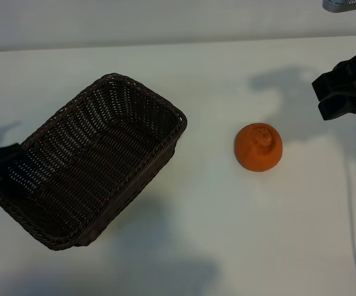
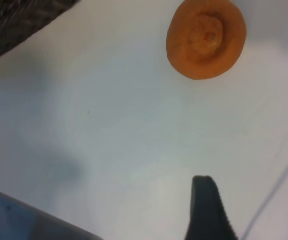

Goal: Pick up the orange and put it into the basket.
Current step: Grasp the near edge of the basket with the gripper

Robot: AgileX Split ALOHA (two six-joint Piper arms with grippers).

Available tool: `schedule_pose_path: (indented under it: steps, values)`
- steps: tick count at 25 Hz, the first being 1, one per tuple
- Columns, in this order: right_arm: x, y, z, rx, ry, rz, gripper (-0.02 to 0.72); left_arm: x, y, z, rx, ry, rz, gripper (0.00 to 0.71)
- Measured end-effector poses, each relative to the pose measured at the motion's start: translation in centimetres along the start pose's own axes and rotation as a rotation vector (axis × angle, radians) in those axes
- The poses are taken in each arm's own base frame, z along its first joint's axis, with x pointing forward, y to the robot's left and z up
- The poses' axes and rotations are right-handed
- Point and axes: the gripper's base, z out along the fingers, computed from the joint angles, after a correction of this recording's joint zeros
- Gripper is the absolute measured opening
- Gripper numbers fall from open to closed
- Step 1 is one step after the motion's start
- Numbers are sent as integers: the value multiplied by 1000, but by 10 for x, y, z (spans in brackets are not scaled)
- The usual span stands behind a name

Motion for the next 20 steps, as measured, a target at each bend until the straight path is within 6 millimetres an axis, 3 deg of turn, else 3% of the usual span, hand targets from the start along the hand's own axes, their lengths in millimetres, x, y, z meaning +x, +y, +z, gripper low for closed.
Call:
schedule_pose_path:
  steps: [16, 18, 20]
  values:
    - [0, 0, 0, 0, 0, 0, 416, 9, 1, 29, 95, -97, -43, 563]
    - [0, 0, 0, 0, 0, 0, 416, 9, 1, 31, 96, -102, -47, 544]
    - [0, 0, 0, 0, 0, 0, 416, 8, 1, 35, 95, -103, -55, 476]
